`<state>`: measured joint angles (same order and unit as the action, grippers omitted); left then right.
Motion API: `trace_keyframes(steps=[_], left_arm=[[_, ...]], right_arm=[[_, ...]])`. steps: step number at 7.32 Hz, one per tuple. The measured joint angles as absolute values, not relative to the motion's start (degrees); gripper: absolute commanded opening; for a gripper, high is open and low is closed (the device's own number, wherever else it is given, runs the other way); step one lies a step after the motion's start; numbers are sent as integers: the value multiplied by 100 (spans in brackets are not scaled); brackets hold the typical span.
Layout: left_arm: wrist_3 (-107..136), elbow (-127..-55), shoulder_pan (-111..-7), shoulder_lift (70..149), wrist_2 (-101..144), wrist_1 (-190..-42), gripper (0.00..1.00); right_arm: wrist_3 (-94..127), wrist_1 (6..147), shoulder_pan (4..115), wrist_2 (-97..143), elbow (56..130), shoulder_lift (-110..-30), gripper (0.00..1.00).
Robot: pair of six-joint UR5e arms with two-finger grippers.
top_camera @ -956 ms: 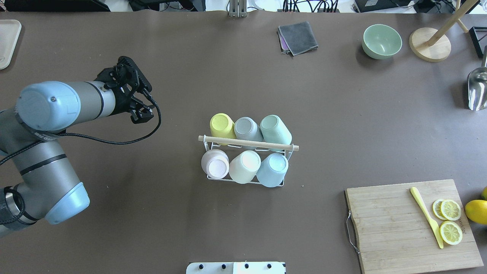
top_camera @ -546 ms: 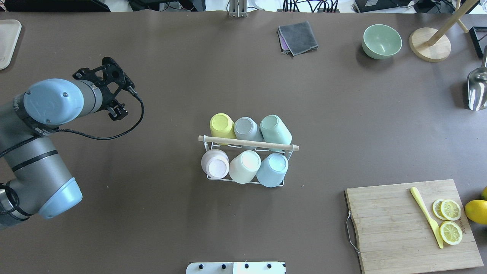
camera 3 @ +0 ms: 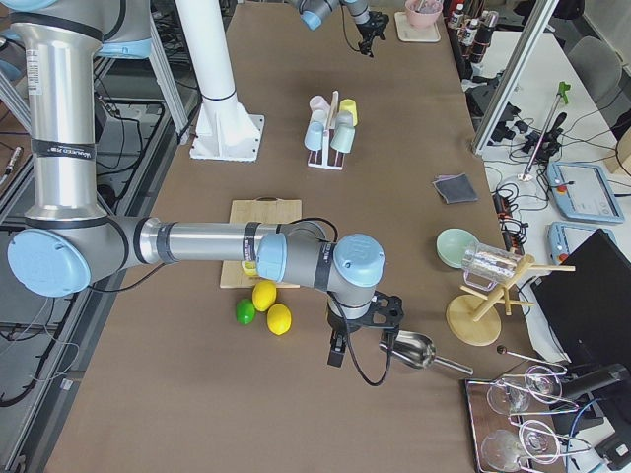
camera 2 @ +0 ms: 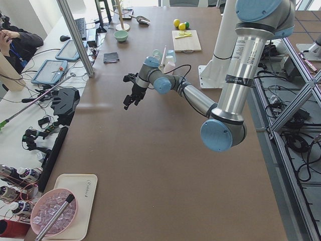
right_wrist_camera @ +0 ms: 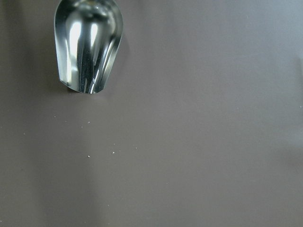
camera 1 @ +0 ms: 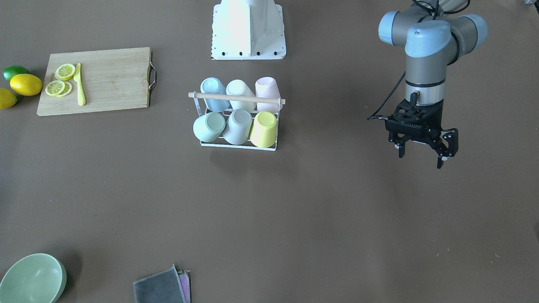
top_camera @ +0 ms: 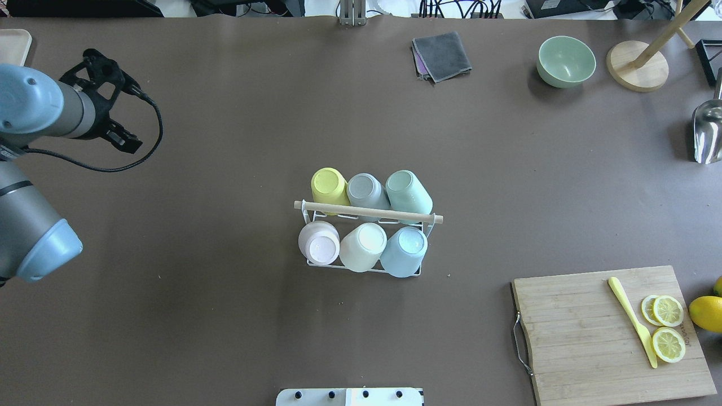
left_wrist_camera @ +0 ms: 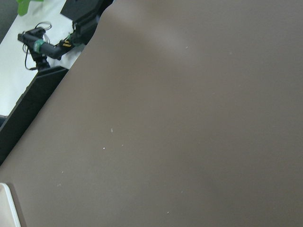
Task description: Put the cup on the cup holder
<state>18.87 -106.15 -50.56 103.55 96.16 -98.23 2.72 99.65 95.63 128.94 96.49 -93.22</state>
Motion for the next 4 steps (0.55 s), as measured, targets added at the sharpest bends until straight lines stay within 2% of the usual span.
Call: trace_keyframes(steps=[4], left_arm=[[2177,-10394,-7163,9481,12617,-9612,98]], right_arm=[[258,9980,9630,12909,9962,-9547,100]])
